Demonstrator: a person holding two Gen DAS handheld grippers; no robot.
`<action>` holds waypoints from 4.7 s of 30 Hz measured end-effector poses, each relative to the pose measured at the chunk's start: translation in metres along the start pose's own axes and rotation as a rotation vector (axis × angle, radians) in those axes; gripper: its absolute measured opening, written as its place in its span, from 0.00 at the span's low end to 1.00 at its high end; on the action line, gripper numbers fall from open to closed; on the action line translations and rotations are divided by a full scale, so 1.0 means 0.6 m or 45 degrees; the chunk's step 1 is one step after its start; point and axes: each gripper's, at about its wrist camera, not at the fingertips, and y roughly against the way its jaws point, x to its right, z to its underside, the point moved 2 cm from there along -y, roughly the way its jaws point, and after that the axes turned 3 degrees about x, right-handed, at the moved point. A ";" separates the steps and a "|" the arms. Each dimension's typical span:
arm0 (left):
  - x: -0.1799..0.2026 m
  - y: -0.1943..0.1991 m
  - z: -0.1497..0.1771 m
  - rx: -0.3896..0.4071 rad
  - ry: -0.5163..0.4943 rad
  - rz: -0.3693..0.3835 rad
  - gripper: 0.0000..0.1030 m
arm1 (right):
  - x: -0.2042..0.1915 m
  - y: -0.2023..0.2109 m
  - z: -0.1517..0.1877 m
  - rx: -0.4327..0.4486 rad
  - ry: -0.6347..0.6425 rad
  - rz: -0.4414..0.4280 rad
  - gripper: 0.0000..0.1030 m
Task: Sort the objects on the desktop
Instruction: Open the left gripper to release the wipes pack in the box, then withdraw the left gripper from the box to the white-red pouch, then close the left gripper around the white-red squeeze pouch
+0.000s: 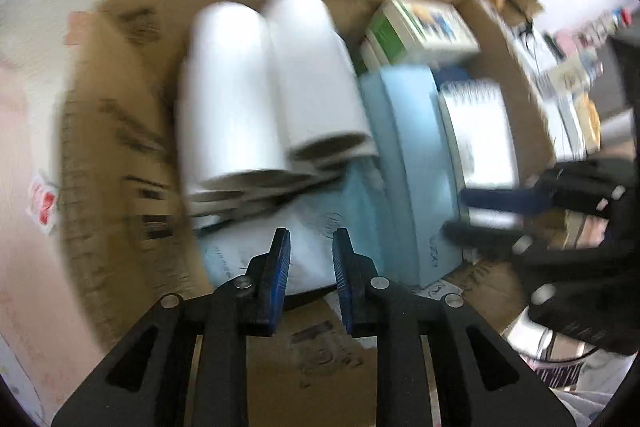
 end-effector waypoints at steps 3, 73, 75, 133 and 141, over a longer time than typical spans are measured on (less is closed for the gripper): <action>-0.026 0.031 0.016 0.115 0.055 0.044 0.23 | -0.031 -0.020 -0.010 -0.044 0.043 -0.019 0.19; -0.368 0.180 0.158 0.853 0.688 -0.015 0.21 | -0.376 -0.031 -0.129 0.325 0.419 -0.003 0.19; -0.390 0.177 0.171 0.861 0.716 -0.087 0.25 | -0.392 -0.040 -0.136 0.343 0.384 -0.068 0.19; -0.650 -0.089 -0.019 0.201 0.637 -0.137 0.39 | -0.417 -0.437 -0.209 0.307 -0.160 -0.323 0.20; -0.635 -0.085 0.031 0.192 0.684 0.059 0.39 | -0.406 -0.436 -0.207 0.305 -0.217 -0.383 0.20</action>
